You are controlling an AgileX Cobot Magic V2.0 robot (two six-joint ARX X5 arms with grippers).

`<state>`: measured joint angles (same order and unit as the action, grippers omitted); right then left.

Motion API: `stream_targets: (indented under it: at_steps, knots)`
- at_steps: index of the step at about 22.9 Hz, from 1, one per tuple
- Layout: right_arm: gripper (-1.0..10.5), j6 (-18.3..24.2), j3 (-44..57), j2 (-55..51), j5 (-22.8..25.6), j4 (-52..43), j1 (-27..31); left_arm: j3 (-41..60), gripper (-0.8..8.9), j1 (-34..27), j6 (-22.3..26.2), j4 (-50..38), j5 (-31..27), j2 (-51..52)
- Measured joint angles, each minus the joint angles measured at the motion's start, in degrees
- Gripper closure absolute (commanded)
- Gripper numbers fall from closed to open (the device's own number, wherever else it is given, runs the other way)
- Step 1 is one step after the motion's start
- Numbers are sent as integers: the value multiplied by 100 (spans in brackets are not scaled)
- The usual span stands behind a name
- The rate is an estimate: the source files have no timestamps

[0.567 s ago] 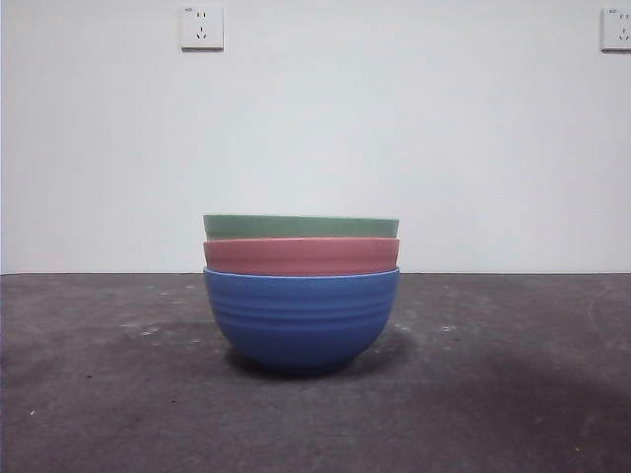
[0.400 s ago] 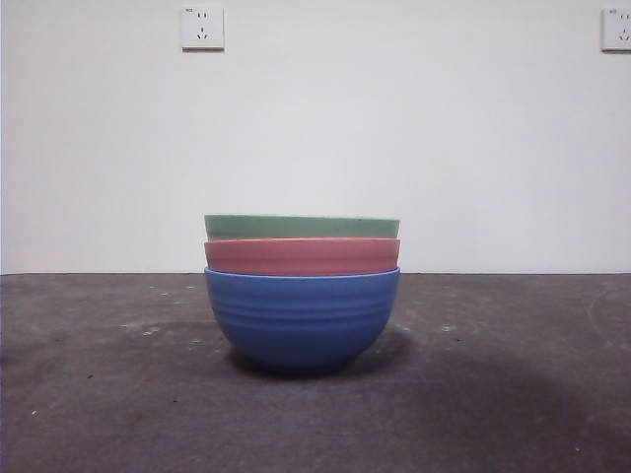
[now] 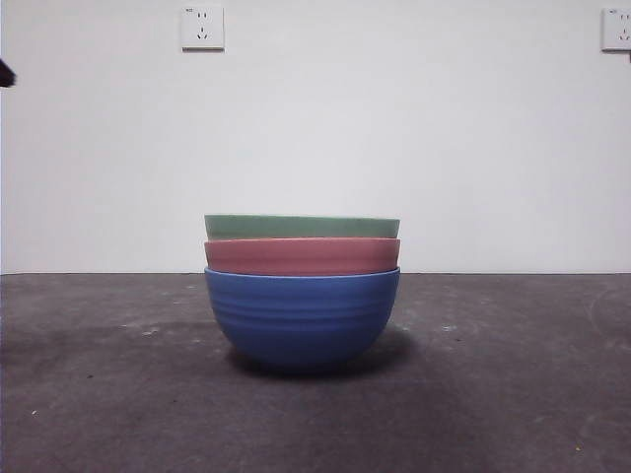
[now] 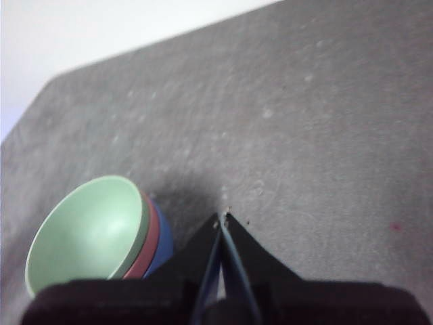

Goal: Pick up the green bowl on the top,put the green bowl on the left,pick up the red bowl in the middle,put the red bowl on the right

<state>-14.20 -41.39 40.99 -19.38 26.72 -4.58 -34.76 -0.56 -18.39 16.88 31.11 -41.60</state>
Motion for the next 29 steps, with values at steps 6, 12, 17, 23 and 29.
stream_targets:
  at_steps: [6,12,17,23,29]
  knots:
    - [768,354,-278,533,-433,79,0,-439,794,302,297,254,323,-625]
    - [653,367,-282,691,-448,120,0,-468,556,846,382,243,98,-702]
    - [654,367,-284,693,-455,122,-4,-566,465,1386,380,339,-459,-813]
    - [658,365,-284,693,-463,173,-70,-1744,467,2391,595,1458,-1425,-2072]
    - [658,365,-284,693,-463,417,-70,-3436,467,3257,1097,2310,-2568,-3753]
